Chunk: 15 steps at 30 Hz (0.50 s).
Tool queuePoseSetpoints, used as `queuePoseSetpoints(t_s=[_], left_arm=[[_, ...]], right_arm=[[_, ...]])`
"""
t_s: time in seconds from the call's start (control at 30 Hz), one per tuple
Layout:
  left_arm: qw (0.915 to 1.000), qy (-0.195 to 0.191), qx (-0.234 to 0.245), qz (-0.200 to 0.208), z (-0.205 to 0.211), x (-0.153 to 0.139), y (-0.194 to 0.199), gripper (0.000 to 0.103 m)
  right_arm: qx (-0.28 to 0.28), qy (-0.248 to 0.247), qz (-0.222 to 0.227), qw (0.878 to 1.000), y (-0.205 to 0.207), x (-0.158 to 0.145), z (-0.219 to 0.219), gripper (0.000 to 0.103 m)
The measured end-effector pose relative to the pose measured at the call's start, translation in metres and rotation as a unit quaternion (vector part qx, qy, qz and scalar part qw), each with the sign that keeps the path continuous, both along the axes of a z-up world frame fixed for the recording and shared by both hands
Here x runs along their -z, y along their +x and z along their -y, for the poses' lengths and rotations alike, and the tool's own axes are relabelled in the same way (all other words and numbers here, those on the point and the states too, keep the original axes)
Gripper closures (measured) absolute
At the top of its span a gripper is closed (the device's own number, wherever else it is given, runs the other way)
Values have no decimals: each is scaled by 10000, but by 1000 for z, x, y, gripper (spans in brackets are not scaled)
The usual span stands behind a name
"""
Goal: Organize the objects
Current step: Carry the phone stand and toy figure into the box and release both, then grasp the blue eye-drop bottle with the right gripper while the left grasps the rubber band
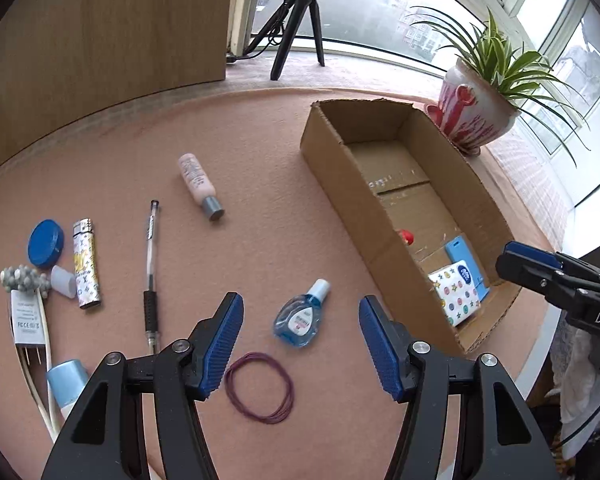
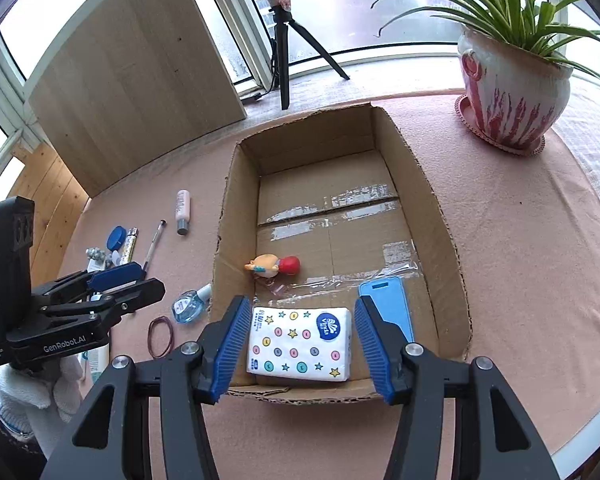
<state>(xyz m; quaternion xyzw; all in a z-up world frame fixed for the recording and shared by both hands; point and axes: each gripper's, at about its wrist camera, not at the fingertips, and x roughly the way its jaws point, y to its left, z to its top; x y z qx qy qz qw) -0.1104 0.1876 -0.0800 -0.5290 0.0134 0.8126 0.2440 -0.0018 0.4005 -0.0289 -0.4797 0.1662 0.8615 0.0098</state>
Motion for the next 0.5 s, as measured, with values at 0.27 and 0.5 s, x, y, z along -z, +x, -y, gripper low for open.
queuePoseSetpoints(t_s=[0.27,0.5], left_arm=[[9991,-197,-70,364,39,35,23,40],[9987,-261,115,423,36,52,31,46]], right_arm=[[-612,-238,-118,9978,-13,-9,59,52],[-867,-273,276,9955,-30,10,102,52]])
